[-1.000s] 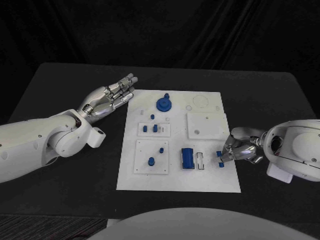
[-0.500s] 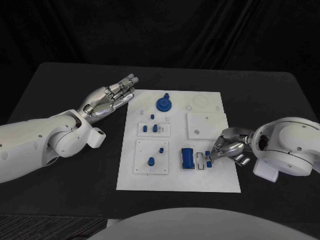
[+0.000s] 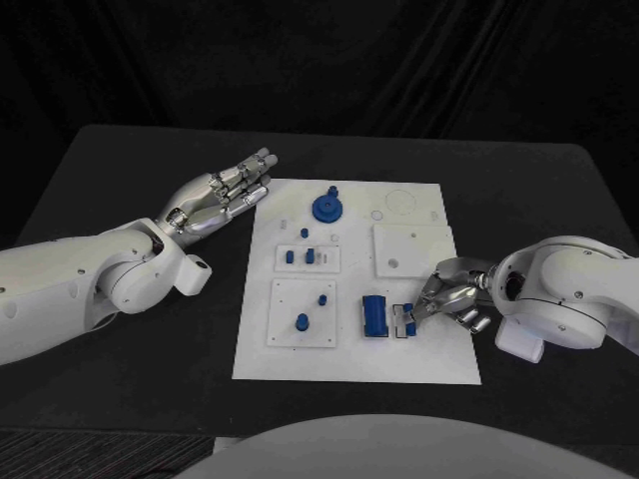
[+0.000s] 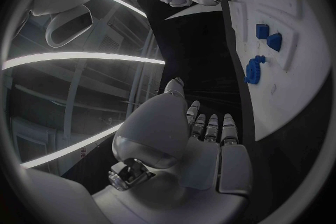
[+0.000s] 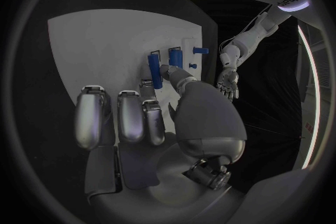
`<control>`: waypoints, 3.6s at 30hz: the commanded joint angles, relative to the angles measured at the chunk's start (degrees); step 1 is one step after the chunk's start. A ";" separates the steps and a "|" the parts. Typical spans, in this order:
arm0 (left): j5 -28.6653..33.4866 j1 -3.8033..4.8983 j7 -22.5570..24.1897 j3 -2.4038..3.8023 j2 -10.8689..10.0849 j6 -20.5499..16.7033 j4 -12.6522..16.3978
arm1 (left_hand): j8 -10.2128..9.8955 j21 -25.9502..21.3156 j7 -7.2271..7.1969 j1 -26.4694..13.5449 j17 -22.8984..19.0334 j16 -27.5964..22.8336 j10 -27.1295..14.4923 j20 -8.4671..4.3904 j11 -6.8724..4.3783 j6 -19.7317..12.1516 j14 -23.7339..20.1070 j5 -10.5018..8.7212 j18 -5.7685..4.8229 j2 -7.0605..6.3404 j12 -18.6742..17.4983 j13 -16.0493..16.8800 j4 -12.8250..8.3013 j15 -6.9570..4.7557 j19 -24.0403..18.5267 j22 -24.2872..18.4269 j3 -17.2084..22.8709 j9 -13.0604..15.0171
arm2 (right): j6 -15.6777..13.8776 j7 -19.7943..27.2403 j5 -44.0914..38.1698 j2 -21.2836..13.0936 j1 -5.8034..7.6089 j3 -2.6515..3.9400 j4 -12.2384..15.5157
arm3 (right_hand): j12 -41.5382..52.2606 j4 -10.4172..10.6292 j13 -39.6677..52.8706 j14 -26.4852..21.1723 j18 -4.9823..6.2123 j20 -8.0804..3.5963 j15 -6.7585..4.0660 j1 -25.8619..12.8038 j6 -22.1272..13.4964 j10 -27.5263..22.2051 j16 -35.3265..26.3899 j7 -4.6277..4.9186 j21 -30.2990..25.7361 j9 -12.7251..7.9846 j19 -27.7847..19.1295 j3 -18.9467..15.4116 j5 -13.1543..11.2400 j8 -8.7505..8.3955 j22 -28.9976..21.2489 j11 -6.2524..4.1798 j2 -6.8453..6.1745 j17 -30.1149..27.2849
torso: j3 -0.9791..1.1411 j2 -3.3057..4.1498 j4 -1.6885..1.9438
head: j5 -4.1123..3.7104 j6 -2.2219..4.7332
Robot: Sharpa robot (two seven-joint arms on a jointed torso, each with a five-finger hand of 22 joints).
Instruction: Assemble the parts on the task board
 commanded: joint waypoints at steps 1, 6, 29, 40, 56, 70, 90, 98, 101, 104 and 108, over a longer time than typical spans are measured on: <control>0.05 -0.12 4.26 0.04 0.12 1.09 0.03 | 0.15 -0.19 0.30 0.54 -0.05 -0.21 -0.03 0.46 0.31 0.11 -0.02 0.22 -0.26 0.12 -0.05 -0.01 0.03 -0.35 0.14 -0.06 0.30 0.09 | -0.40 -0.26 -0.09 0.16 -0.24 0.00 -0.16 | 0.30 -5.48 15.09 2.45 0.57 0.16 -0.33 -0.20 -0.66 5.99 0.19 0.04 0.02 0.26 1.88 4.64 -0.83 0.43 11.35 -0.06 0.43 -0.02 | -0.03 -0.04 0.01 | 0.10 0.00; 0.05 -0.12 4.09 0.04 0.17 1.34 -0.02 | 0.15 -0.19 0.34 0.60 -0.05 -0.21 -0.03 0.58 0.35 0.10 -0.02 0.25 -0.24 0.15 -0.05 -0.01 0.01 -0.26 0.14 -0.06 0.34 0.09 | -0.53 -0.25 -0.57 0.47 -0.35 0.00 -0.27 | 0.30 -4.92 15.09 2.41 0.57 0.15 -0.34 -0.59 -1.05 5.99 0.18 -0.01 0.00 0.61 1.85 3.11 -0.66 0.63 11.34 -0.10 0.70 -0.12 | 0.00 -0.03 -0.01 | 0.11 0.00; 0.05 -0.13 3.59 0.04 0.23 1.90 -0.20 | 0.19 -0.19 0.54 0.86 -0.05 -0.21 -0.07 0.99 0.51 0.31 -0.02 0.41 -0.15 0.26 -0.06 -0.02 -0.03 0.10 0.14 -0.06 0.46 0.11 | -0.14 -0.44 -1.93 1.11 -0.61 0.00 -0.45 | 0.30 -0.09 15.09 2.22 0.68 0.31 -0.17 -3.60 -3.19 5.99 -0.18 0.14 -0.59 1.93 1.59 -4.86 -15.16 1.14 11.15 0.07 1.61 -1.06 | -0.02 -0.04 -0.01 | 0.22 0.00; 0.05 -0.13 3.25 0.04 0.21 2.18 -0.25 | 0.26 -0.19 0.78 1.32 -0.05 -0.21 -0.07 1.58 0.71 0.79 -0.02 0.89 -0.03 0.38 -0.06 -0.02 -0.14 0.53 0.14 -0.06 0.67 0.17 | -0.43 -0.45 -1.94 1.15 -0.63 0.00 -0.46 | 0.30 4.22 15.09 2.20 0.72 0.38 -0.13 -7.02 -3.59 5.99 -0.24 0.17 -0.77 2.27 1.54 -8.21 -17.17 1.35 11.11 0.11 2.55 -1.26 | -0.02 -0.05 0.00 | 0.26 0.00; 0.05 -0.14 2.95 0.04 0.08 2.25 -0.25 | 0.39 -0.19 1.11 2.02 -0.05 -0.21 -0.04 2.07 1.07 1.60 -0.02 1.65 0.20 0.47 -0.06 -0.01 -0.28 0.79 0.14 -0.06 0.98 0.26 | 0.00 -0.29 -2.65 0.10 -0.63 0.00 0.23 | 0.30 12.53 15.09 2.38 0.79 -0.12 -0.72 -12.33 -1.99 5.99 0.28 -0.84 -1.04 4.25 1.48 -16.94 -27.67 3.75 11.06 -0.68 3.12 -0.33 | -0.02 -0.06 -0.01 | 0.52 0.00; 0.05 -0.14 2.54 0.04 0.13 2.37 -0.41 | 0.43 -0.19 1.25 2.33 -0.05 -0.21 -0.04 2.18 1.22 1.88 -0.02 1.96 0.27 0.51 -0.05 -0.01 -0.37 0.84 0.14 -0.06 1.14 0.29 | 0.48 -0.29 -2.72 -0.25 -0.63 0.00 0.46 | 0.30 15.13 15.09 2.51 0.66 -1.24 -1.95 -10.20 -1.10 5.99 0.76 -2.50 -0.50 11.03 1.69 -20.84 -27.17 10.78 11.24 -2.15 4.80 0.56 | -0.01 -0.04 0.02 | 0.61 0.00; 0.05 -0.15 2.81 0.04 -0.36 1.70 0.18 | 0.47 -0.19 1.40 1.13 -0.05 -0.21 0.03 2.29 1.36 2.32 -0.02 0.17 0.39 0.56 -0.04 0.00 0.21 0.88 0.14 -0.06 0.53 0.31 | -13.92 21.11 5.00 -5.37 1.96 0.02 3.11 | 0.30 19.04 15.09 -2.97 4.07 -1.46 -1.72 -16.23 -2.04 5.99 -14.06 -2.90 -17.73 16.35 -4.19 -27.81 -15.94 14.13 5.05 -2.72 9.98 -24.96 | -0.09 -0.69 0.12 | 0.90 0.00; 0.05 -0.15 3.45 0.04 -0.43 0.89 0.83 | 0.41 -0.19 1.18 -3.42 -0.05 -0.21 0.05 2.15 1.13 2.23 -0.02 -4.45 0.41 1.13 -0.03 0.01 0.25 0.72 0.14 -0.06 -1.50 0.29 | -24.00 55.08 24.88 -4.90 4.71 0.01 -0.26 | -57.35 19.21 -28.86 -12.17 7.62 4.08 3.87 -15.02 -4.71 -18.71 -51.45 2.09 -61.31 8.25 -17.14 -35.31 -13.92 4.92 -22.96 2.58 13.01 -52.29 | -0.05 -1.25 0.11 | 0.38 0.00; 0.05 -0.15 3.76 0.04 -0.24 0.74 0.76 | 0.31 -0.19 0.96 -3.80 -0.05 -0.21 0.04 2.02 0.94 1.63 -0.02 -4.92 0.41 1.11 -0.03 0.01 0.23 0.59 0.14 -0.06 -1.69 0.22 | -24.35 63.47 27.93 -3.91 4.36 0.01 -2.53 | -73.42 19.11 -41.37 -29.13 4.86 9.61 12.44 -12.20 -11.36 -37.35 -65.08 6.39 -73.51 4.02 -31.00 -36.94 -15.95 -0.02 -32.56 10.70 12.46 -58.78 | 0.14 -1.37 0.08 | 0.79 0.00; 0.05 -0.16 4.03 0.04 -0.10 0.39 0.76 | 0.23 -0.19 0.76 -3.94 -0.05 -0.21 -0.04 1.76 0.75 1.09 -0.02 -5.00 0.42 1.07 -0.06 -0.01 0.19 0.33 0.14 -0.06 -1.78 0.16 | -23.42 68.68 29.32 -3.23 3.16 0.01 -4.30 | -78.82 19.26 -46.90 -40.45 2.81 11.91 16.14 -9.71 -16.76 -45.03 -71.15 2.70 -75.31 1.37 -42.48 -36.98 -17.79 -3.42 -37.99 13.86 11.57 -61.68 | 0.15 -1.45 0.04 | 0.90 0.00; 0.05 -0.17 4.94 0.04 -0.15 -0.71 0.94 | -0.09 -0.19 -1.40 -4.22 -0.05 -0.21 -0.34 -0.17 -1.38 -1.84 -0.02 -5.50 0.40 0.63 -0.14 -0.10 0.16 -1.59 0.14 -0.06 -2.16 -0.11 | -22.25 73.45 29.39 -2.08 1.50 0.00 -6.52 | -84.87 19.25 -58.65 -72.91 1.94 13.46 11.06 -7.61 -38.23 -68.73 -77.08 -8.94 -77.44 -7.19 -81.80 -33.43 -19.71 -9.64 -69.65 5.55 7.04 -63.57 | 0.06 -1.40 0.02 | 1.06 0.00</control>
